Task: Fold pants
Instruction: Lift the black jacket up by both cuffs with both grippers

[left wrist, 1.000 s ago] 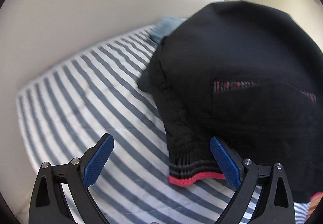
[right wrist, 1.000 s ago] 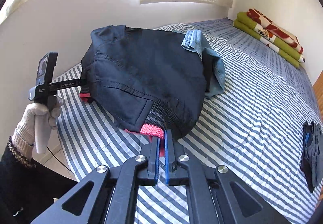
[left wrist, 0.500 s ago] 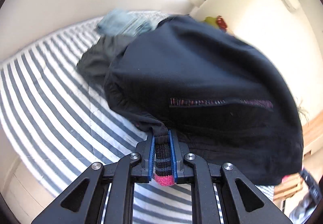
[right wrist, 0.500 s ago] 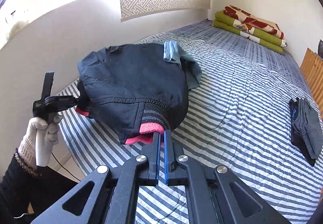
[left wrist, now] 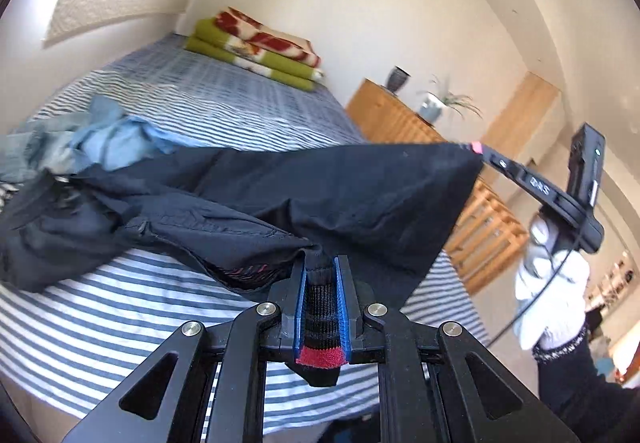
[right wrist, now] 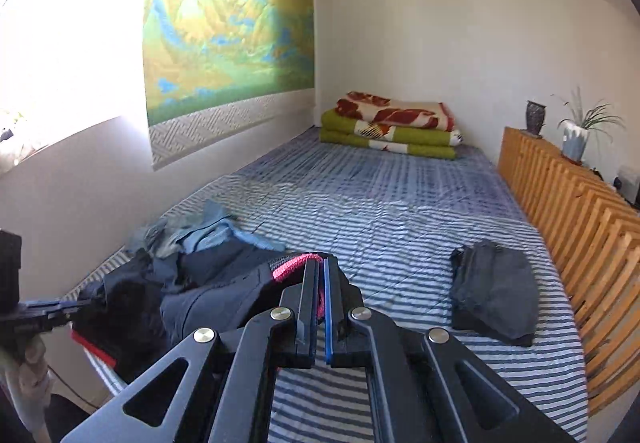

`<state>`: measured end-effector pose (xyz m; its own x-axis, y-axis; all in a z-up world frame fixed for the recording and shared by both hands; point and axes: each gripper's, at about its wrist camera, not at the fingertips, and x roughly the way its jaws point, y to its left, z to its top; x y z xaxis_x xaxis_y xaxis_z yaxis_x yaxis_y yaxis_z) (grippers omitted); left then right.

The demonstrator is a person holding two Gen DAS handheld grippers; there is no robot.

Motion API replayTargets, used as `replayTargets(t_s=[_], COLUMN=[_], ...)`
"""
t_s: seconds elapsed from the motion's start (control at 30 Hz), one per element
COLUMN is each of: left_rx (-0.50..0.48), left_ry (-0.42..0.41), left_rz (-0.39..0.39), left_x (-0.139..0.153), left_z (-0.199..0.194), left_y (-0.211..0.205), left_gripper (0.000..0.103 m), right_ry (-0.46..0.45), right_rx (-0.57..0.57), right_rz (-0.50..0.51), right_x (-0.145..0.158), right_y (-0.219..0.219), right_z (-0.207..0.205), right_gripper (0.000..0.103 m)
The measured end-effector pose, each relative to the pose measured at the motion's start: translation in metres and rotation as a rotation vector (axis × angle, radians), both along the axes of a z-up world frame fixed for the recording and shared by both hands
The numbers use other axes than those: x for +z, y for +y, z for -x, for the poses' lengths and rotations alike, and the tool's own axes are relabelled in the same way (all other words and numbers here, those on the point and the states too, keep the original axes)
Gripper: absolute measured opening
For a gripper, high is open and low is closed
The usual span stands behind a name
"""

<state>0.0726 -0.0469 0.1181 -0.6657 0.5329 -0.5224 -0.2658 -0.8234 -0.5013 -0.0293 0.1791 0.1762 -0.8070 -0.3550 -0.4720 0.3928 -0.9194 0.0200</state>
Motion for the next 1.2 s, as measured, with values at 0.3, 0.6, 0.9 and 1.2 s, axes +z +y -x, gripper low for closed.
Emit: replayTargets(t_s=[0.3, 0.6, 0.9, 1.2], left_rx=[-0.406, -0.23, 0.036, 0.095], left_ry=[0.012, -0.127, -0.144, -0.164], left_rz=[-0.112, -0.155, -0.241, -0.262], left_x=[0.037, -0.021, -0.056, -0.077], left_z=[0.027, 0.053, 0.042, 0.032], left_y=[0.275, 0.173, -0.026, -0.051], left_gripper=[0.013, 0.013, 0.013, 0.012], right_ry=[0.115, -0.251, -0.443, -0.361], right_rx=[-0.232, -0.077, -0.009, -0.216], right_rz=[-0.043, -0.206, -0.22, -0.367], right_x=[0.071, -0.021, -0.16, -0.194], right_y=[0.11, 0.098, 0.085, 0.1], right_z=[0.02, 0.067, 0.027, 0.039], right_gripper=[0.0, 0.001, 0.049, 0.074])
